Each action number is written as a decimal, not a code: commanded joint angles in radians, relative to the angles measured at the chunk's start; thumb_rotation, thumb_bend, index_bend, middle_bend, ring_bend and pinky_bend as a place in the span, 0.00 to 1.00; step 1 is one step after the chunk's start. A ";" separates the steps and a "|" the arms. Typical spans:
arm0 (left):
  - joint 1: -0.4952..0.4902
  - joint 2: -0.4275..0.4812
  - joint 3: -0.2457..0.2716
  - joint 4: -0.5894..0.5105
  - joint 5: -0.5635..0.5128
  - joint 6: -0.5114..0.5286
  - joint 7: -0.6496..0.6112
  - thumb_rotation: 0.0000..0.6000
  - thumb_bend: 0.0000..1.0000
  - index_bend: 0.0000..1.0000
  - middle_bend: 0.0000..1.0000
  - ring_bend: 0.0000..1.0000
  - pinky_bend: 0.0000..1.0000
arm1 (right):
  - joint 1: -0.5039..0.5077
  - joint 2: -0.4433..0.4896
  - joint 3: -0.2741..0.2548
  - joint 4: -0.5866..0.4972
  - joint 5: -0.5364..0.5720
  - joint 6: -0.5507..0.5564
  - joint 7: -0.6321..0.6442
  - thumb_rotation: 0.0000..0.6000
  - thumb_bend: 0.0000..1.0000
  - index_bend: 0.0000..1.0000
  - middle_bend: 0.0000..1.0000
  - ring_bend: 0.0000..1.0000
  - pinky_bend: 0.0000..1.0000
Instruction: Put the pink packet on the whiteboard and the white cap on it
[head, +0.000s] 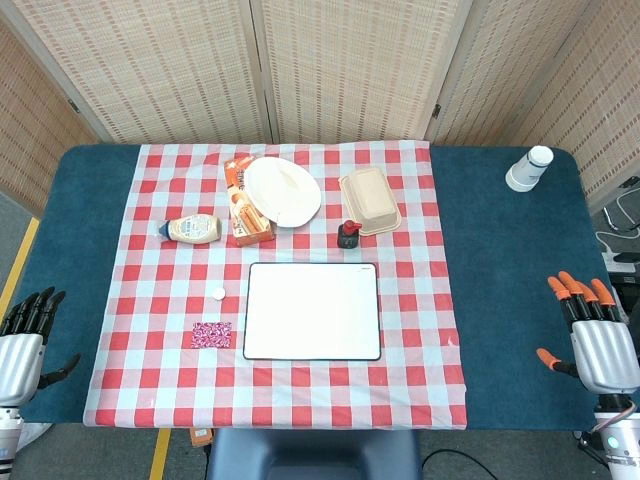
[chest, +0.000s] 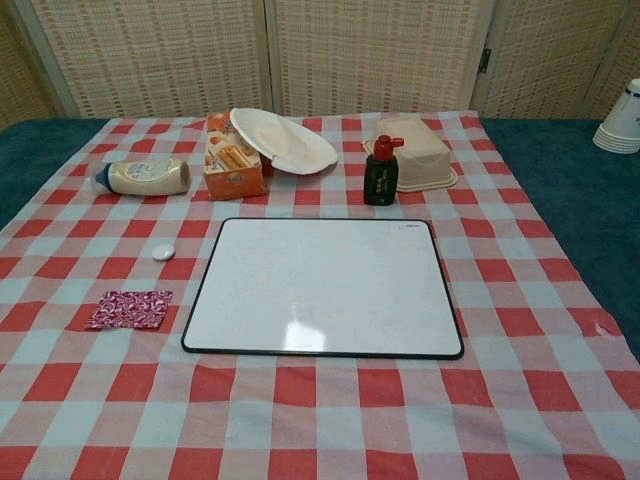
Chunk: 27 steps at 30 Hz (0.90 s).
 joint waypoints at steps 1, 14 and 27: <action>-0.001 0.000 0.001 0.001 -0.001 -0.004 -0.006 1.00 0.22 0.00 0.00 0.00 0.09 | 0.001 0.000 -0.001 0.001 0.001 -0.003 -0.001 1.00 0.00 0.07 0.00 0.00 0.01; -0.006 -0.002 0.003 0.002 0.003 -0.011 -0.004 1.00 0.22 0.00 0.00 0.00 0.09 | 0.002 -0.004 0.001 0.002 0.001 -0.002 -0.004 1.00 0.00 0.07 0.00 0.00 0.01; -0.033 -0.024 -0.005 0.050 0.042 -0.021 -0.115 1.00 0.22 0.01 0.09 0.05 0.24 | 0.002 -0.004 0.006 0.004 0.012 -0.003 -0.005 1.00 0.00 0.07 0.00 0.00 0.01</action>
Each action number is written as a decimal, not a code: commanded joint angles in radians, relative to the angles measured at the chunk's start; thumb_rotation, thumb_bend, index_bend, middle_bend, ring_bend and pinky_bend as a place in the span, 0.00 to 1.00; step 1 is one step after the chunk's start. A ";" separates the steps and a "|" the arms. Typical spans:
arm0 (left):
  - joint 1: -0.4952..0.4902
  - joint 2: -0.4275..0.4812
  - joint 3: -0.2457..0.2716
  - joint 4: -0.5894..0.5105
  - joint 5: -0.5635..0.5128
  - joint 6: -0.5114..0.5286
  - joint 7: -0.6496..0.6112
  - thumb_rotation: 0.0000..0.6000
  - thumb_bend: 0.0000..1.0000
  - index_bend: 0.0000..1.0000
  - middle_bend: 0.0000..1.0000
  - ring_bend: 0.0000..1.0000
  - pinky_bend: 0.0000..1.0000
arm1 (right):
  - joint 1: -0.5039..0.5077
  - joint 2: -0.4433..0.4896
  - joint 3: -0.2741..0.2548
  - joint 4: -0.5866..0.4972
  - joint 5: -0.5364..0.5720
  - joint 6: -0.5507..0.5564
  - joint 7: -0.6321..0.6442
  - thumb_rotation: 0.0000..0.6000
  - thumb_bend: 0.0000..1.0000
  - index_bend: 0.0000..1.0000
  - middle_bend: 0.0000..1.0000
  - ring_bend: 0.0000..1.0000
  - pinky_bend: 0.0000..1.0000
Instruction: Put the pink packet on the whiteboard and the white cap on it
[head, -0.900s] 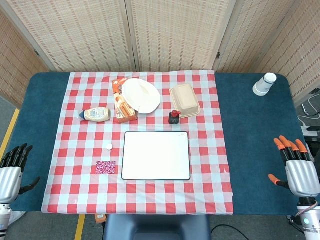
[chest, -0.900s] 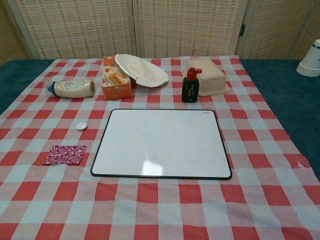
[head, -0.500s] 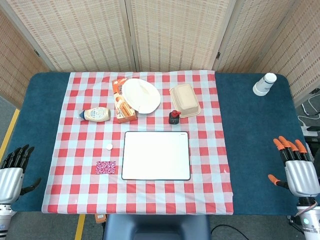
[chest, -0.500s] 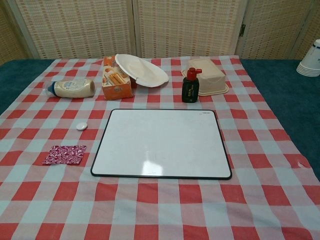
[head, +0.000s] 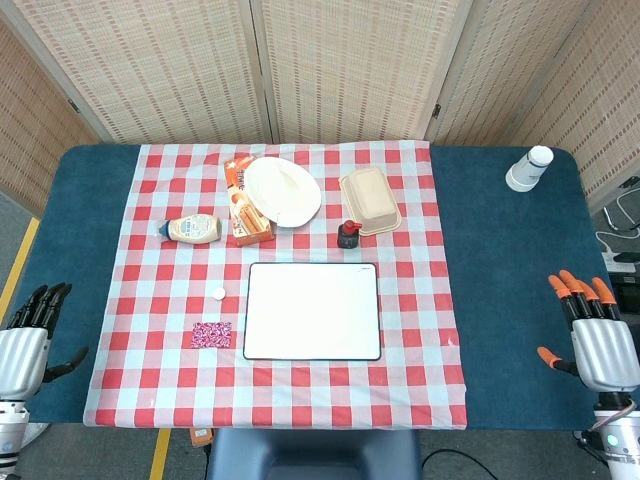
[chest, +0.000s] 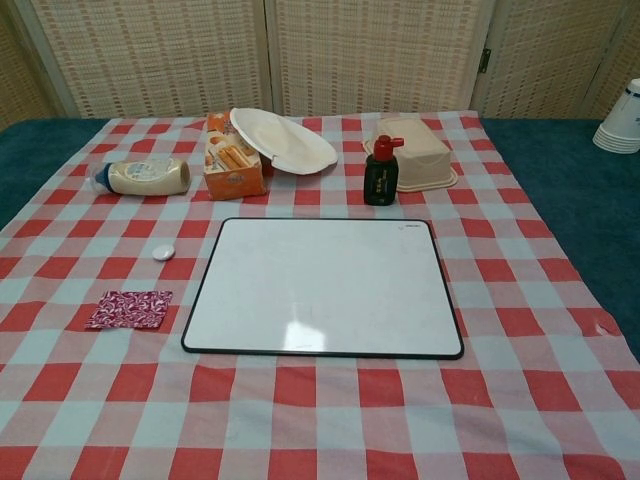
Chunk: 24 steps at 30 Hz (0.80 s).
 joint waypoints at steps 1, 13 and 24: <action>-0.016 0.010 0.013 0.001 0.003 -0.045 -0.004 1.00 0.22 0.01 0.09 0.05 0.25 | -0.001 0.001 -0.001 0.000 -0.001 0.001 0.003 1.00 0.00 0.07 0.00 0.00 0.01; -0.170 0.189 0.078 -0.134 0.091 -0.323 -0.062 1.00 0.22 0.02 0.43 0.65 0.77 | 0.000 0.004 -0.006 0.003 -0.003 -0.008 0.005 1.00 0.00 0.07 0.00 0.00 0.01; -0.283 0.207 0.025 -0.353 -0.224 -0.502 0.183 1.00 0.22 0.21 0.82 0.89 0.90 | -0.002 0.001 -0.011 0.003 -0.011 -0.004 -0.002 1.00 0.00 0.07 0.00 0.00 0.02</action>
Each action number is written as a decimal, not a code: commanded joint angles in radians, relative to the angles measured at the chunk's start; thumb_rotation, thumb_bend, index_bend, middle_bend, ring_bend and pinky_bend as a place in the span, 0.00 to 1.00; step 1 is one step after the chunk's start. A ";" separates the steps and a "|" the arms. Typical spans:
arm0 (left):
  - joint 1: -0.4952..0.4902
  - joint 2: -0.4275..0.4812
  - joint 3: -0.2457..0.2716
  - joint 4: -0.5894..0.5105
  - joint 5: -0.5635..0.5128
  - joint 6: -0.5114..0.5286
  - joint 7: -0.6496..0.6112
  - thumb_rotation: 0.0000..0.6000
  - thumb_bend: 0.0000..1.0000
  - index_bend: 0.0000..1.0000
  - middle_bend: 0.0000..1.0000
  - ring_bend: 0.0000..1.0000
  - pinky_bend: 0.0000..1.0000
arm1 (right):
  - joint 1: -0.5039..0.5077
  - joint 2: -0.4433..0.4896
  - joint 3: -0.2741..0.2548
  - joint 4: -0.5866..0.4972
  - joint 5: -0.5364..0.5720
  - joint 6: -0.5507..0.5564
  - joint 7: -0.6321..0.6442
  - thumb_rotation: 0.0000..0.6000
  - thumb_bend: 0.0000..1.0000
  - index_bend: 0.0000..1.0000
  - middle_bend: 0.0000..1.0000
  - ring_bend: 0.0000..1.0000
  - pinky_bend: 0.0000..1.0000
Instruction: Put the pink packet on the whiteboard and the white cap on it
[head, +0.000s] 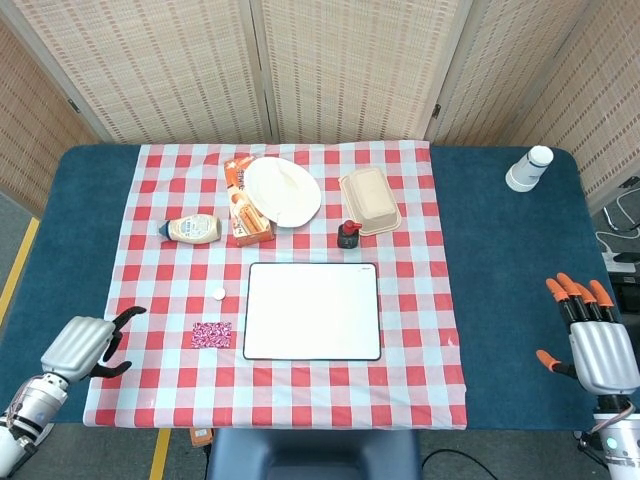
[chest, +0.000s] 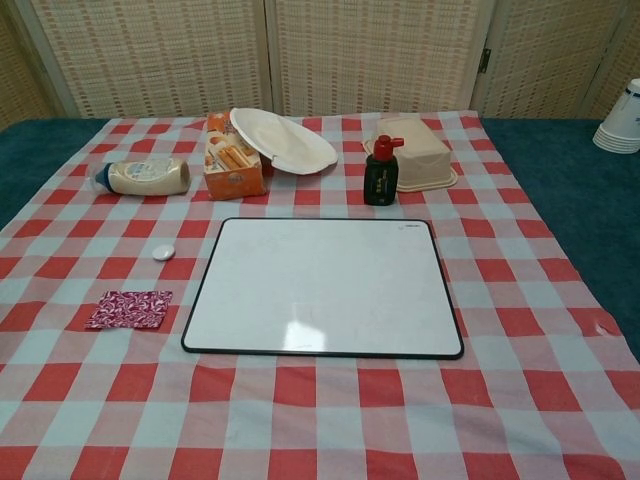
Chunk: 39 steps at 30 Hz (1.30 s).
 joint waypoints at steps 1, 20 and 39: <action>-0.040 -0.057 -0.019 -0.087 -0.146 0.006 0.157 1.00 0.22 0.21 0.83 0.89 0.90 | 0.001 0.002 -0.001 0.001 0.001 -0.004 0.003 1.00 0.00 0.07 0.00 0.00 0.02; -0.092 -0.459 -0.048 -0.087 -0.438 0.278 0.587 1.00 0.27 0.25 0.86 0.91 0.93 | 0.000 0.019 -0.003 0.009 -0.002 -0.010 0.043 1.00 0.00 0.07 0.00 0.00 0.02; -0.194 -0.538 -0.083 -0.009 -0.696 0.234 0.744 1.00 0.27 0.27 0.88 0.92 0.93 | 0.000 0.017 -0.001 0.014 -0.002 -0.009 0.045 1.00 0.00 0.07 0.00 0.00 0.02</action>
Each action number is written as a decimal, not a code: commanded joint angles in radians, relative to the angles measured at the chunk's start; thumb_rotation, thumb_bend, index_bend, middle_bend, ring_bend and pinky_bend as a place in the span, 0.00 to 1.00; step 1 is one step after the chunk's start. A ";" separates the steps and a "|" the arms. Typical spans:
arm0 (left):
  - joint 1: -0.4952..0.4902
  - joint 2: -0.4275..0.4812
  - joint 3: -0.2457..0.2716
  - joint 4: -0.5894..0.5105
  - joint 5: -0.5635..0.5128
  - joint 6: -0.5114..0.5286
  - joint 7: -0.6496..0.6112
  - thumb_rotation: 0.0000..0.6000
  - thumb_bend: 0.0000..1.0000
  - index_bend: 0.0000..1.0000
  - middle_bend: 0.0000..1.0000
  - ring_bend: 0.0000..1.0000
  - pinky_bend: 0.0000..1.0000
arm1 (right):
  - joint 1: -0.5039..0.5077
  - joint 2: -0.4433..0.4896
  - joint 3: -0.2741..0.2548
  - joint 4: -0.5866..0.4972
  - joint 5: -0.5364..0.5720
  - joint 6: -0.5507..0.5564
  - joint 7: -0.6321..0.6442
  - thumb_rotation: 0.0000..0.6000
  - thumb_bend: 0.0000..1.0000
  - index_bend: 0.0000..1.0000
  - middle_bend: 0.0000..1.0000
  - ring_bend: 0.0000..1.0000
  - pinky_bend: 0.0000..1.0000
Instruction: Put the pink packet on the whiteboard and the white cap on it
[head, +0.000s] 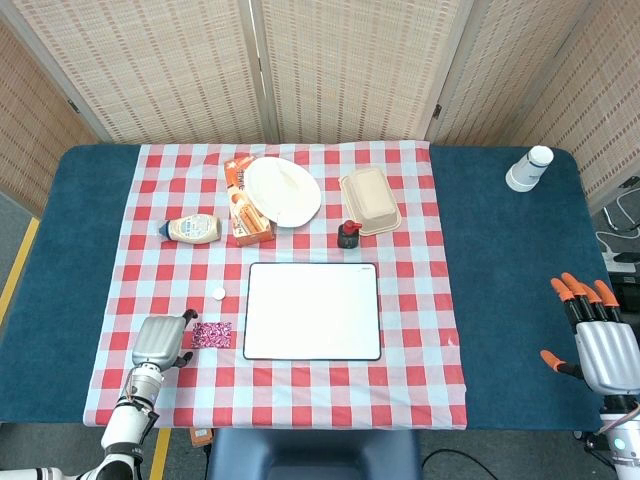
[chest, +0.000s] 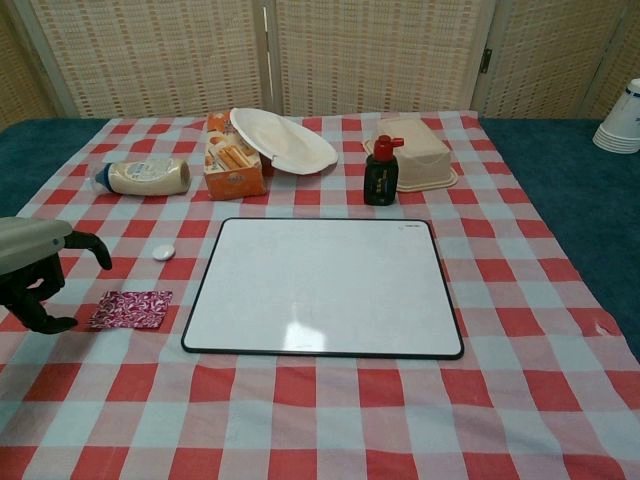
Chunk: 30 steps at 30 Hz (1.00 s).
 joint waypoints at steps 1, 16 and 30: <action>-0.018 0.002 -0.006 -0.008 -0.024 -0.009 0.005 1.00 0.27 0.27 0.88 0.92 0.93 | 0.001 -0.001 0.000 0.001 0.003 -0.002 -0.001 1.00 0.00 0.07 0.00 0.00 0.02; -0.049 -0.016 0.040 0.043 0.066 0.004 -0.005 1.00 0.27 0.27 0.88 0.92 0.93 | 0.000 0.001 0.003 0.003 0.006 0.000 0.006 1.00 0.00 0.07 0.00 0.00 0.02; -0.080 -0.015 0.044 0.046 0.051 -0.018 0.008 1.00 0.27 0.28 0.88 0.92 0.93 | 0.004 0.001 0.009 0.006 0.020 -0.009 0.009 1.00 0.00 0.07 0.00 0.00 0.02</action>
